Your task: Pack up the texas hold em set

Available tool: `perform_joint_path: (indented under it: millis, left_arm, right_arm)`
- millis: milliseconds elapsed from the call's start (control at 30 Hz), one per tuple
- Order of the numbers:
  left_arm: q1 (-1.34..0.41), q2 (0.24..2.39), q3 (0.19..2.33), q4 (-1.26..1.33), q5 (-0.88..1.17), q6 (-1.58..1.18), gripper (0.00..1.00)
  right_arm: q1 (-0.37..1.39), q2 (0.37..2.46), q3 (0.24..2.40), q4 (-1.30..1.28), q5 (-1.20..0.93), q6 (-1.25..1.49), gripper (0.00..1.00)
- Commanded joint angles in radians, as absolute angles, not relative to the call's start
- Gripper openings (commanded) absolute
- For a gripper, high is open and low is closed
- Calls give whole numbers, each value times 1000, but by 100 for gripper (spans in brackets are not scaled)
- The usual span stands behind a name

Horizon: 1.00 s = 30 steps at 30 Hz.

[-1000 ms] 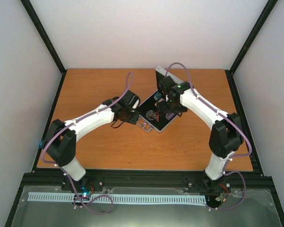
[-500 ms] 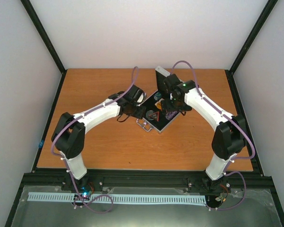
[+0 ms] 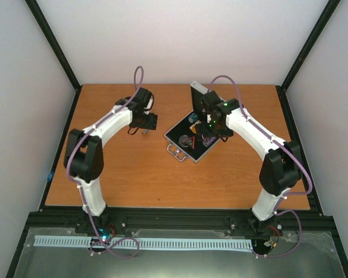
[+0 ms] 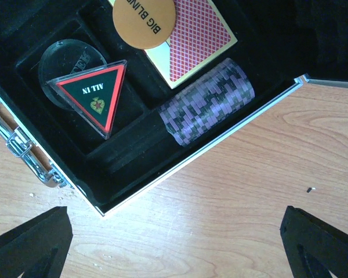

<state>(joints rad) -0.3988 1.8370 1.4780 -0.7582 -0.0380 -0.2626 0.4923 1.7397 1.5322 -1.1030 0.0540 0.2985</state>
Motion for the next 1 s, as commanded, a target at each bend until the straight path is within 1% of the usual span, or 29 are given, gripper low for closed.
perform_joint_path:
  millis: [0, 133, 233, 700, 967]
  left_arm:
    - [-402, 1970, 1622, -881, -69, -212, 74]
    - [-400, 2049, 1719, -931, -78, -219, 74]
    - [-398, 2082, 1749, -947, -70, -223, 74]
    - [-374, 2158, 1762, -942, -118, -212, 75]
    - [-345, 2199, 1777, -935, -102, -211, 75]
  right_arm:
    - [488, 1743, 1538, -1101, 52, 275, 100]
    - [488, 1747, 1536, -1106, 65, 264, 100]
    - [488, 1749, 1530, -1104, 68, 261, 100]
    - [487, 1776, 1534, -1097, 52, 243, 100]
    - [485, 1782, 1537, -1106, 55, 235, 100]
